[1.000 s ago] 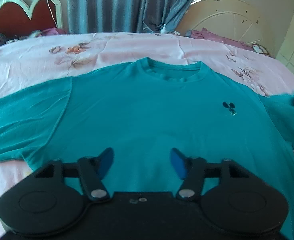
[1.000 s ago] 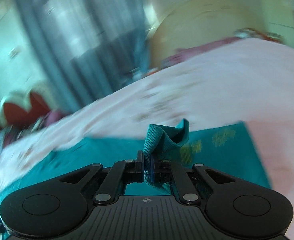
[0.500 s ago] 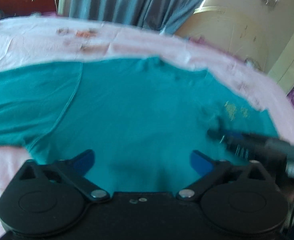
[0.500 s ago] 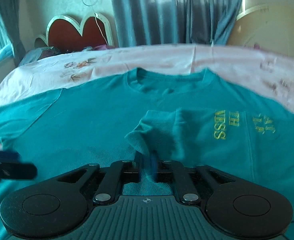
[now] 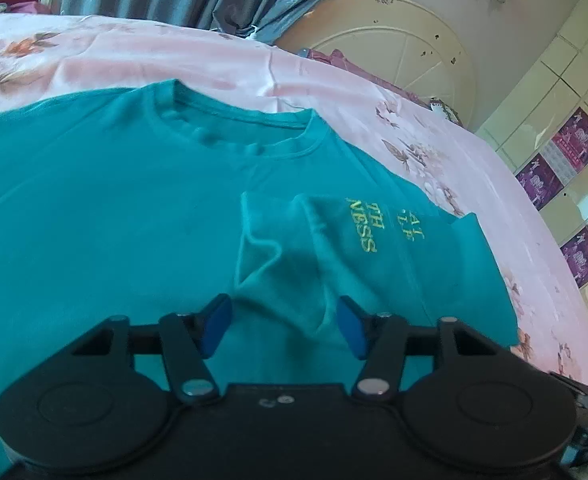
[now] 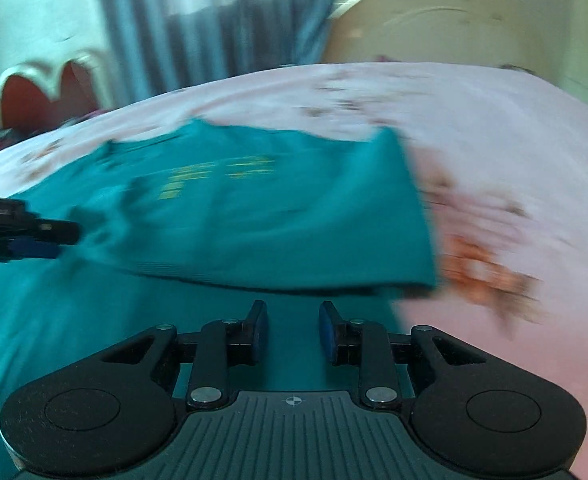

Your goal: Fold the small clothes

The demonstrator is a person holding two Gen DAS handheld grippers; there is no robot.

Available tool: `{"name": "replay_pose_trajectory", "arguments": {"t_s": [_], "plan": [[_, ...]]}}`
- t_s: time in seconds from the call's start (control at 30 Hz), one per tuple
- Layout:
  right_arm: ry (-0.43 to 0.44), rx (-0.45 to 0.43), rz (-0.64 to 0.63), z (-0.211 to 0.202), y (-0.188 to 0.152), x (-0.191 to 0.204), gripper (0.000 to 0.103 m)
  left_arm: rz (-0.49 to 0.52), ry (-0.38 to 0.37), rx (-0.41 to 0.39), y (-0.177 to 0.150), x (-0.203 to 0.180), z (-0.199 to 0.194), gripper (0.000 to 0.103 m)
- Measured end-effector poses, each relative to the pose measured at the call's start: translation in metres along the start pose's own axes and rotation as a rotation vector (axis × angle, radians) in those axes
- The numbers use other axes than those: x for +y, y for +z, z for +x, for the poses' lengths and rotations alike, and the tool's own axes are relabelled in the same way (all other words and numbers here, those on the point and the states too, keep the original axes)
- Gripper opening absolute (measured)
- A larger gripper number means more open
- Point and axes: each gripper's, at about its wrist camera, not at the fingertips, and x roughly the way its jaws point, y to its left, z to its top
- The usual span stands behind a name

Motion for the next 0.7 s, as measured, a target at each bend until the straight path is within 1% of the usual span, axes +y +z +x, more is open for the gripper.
{"name": "replay_pose_trajectory", "arguments": {"t_s": [0.03,0.07,0.13,0.17,0.2,0.27,0.3,0.33,0.43,0.5,0.53,0.6,0.7], "plan": [[-0.015,-0.010,0.036,0.001,0.001,-0.009,0.028,0.005,0.010,0.002,0.003,-0.002,0.003,0.043],[-0.023,-0.023,0.058,0.002,0.002,-0.015,0.028,0.009,0.021,0.004,0.005,-0.004,0.006,0.039],[-0.061,-0.032,0.071,0.007,0.008,-0.022,0.028,0.019,0.036,0.002,0.009,-0.005,0.009,0.018],[-0.082,-0.023,0.077,0.011,0.010,-0.025,0.028,0.026,0.047,0.002,0.010,-0.006,0.010,0.013],[-0.087,-0.014,0.092,0.015,0.013,-0.028,0.028,0.035,0.055,-0.014,0.012,-0.007,0.009,0.006],[-0.091,0.006,0.091,0.021,0.013,-0.030,0.028,0.045,0.060,-0.099,0.015,-0.007,-0.005,0.006],[-0.095,0.003,0.080,0.022,0.013,-0.029,0.028,0.043,0.065,-0.134,0.018,-0.005,-0.012,0.006],[-0.094,0.001,0.079,0.015,0.010,-0.034,0.028,0.039,0.072,-0.161,0.020,-0.001,-0.020,0.006],[-0.083,-0.008,0.095,0.013,0.006,-0.040,0.028,0.007,0.110,-0.194,0.020,0.019,-0.039,0.005],[-0.083,-0.010,0.093,0.014,0.006,-0.040,0.028,-0.021,0.144,-0.179,0.013,0.037,-0.042,0.005],[-0.086,-0.011,0.086,0.014,0.006,-0.039,0.028,-0.041,0.160,-0.157,0.008,0.046,-0.040,0.006],[-0.087,-0.013,0.082,0.015,0.005,-0.038,0.028,-0.061,0.166,-0.127,-0.003,0.055,-0.034,0.006],[-0.087,-0.011,0.079,0.014,0.006,-0.038,0.028,-0.056,0.180,-0.150,-0.013,0.050,-0.034,0.005]]}}
